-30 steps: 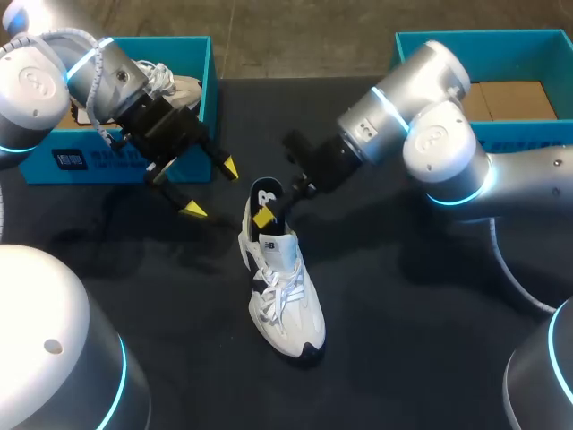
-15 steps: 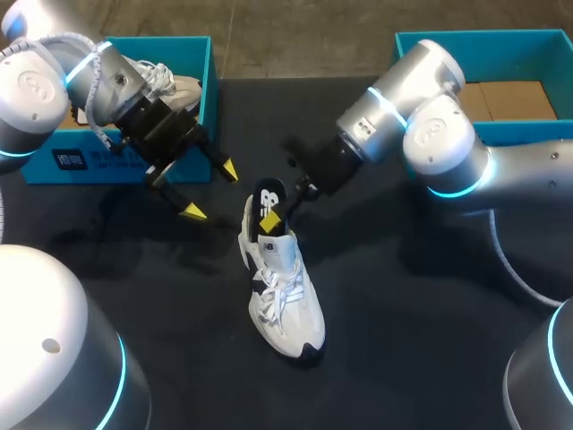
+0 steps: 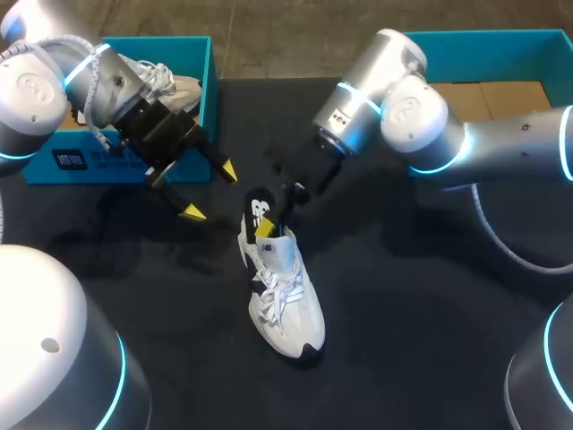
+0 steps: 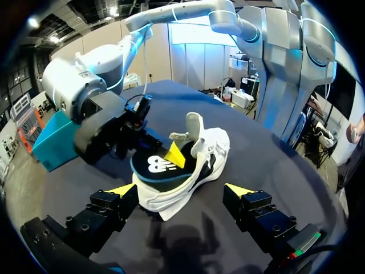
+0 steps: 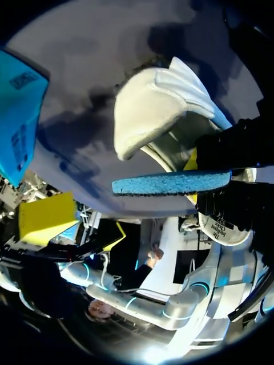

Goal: Take the shoe out of the shoebox, open the shoe tongue, remove and reinsert the insole, then place the shoe into the shoebox

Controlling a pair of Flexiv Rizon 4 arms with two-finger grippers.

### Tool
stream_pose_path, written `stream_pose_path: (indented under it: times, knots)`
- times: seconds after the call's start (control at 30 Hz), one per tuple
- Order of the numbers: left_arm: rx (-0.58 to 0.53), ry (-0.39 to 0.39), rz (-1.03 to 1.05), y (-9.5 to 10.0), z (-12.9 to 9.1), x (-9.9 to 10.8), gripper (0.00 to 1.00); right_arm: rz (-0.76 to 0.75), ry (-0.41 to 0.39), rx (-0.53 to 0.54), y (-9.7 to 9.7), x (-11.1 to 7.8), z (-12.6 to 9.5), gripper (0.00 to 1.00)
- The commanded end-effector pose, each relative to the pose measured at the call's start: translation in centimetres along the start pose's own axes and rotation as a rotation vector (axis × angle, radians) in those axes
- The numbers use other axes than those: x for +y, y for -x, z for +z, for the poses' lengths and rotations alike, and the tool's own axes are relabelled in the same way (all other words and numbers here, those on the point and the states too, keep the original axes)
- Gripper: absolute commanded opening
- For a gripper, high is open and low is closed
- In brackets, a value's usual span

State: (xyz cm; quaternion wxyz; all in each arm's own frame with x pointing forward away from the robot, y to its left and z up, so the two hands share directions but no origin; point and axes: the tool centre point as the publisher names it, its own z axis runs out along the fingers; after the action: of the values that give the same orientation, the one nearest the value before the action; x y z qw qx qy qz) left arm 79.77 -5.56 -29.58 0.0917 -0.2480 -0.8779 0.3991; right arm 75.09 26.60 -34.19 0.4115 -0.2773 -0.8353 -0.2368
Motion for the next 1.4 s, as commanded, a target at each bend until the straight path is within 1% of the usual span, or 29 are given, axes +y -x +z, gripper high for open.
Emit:
stream_pose_path:
  times: [0.03,0.2,0.37,0.4,0.53,0.63,0.83,0.97,1.2,1.3,1.37,1.4]
  knots:
    - [0.001,0.0,0.0,-0.2,0.0,0.1,1.0,0.006,-0.019,0.008,0.2,0.1,0.8,0.0]
    - [0.005,-0.004,-0.002,-0.2,0.2,0.0,1.0,0.021,-0.043,0.024,0.0,-0.4,1.3,0.0]
    - [0.006,-0.004,0.0,-0.2,0.2,-0.1,1.0,0.037,-0.039,0.02,-0.1,-0.9,1.2,0.0]
    - [0.006,-0.004,0.0,-0.2,0.2,-0.1,1.0,0.037,-0.037,0.012,-0.3,-0.8,1.0,0.1]
    - [0.008,-0.006,0.001,-0.2,0.2,-0.1,1.0,0.024,-0.015,-0.029,-1.2,-0.4,0.1,0.2]
    - [0.01,-0.008,0.003,-0.3,0.3,-0.1,1.0,0.014,-0.005,-0.054,-1.7,0.0,-0.3,0.23]
    - [0.01,-0.016,0.01,-0.4,0.3,-0.4,1.0,-0.004,0.001,-0.087,-2.2,0.6,-1.0,0.25]
    - [0.01,-0.017,0.011,-0.6,0.2,-0.5,1.0,-0.011,0.03,-0.105,-2.2,0.6,-1.5,0.3]
    - [0.01,-0.024,0.008,-0.9,0.2,-0.4,1.0,0.012,0.063,-0.099,-1.5,-0.1,-1.2,0.32]
    - [0.009,-0.028,0.006,-1.0,0.2,-0.4,1.0,0.018,0.065,-0.092,-1.3,-0.3,-1.1,0.33]
    - [0.009,-0.03,0.006,-1.0,0.2,-0.3,1.0,0.02,0.064,-0.088,-1.1,-0.3,-1.0,0.3]
    - [0.009,-0.031,0.005,-1.1,0.2,-0.3,1.0,0.02,0.062,-0.087,-1.0,-0.1,-1.1,0.25]
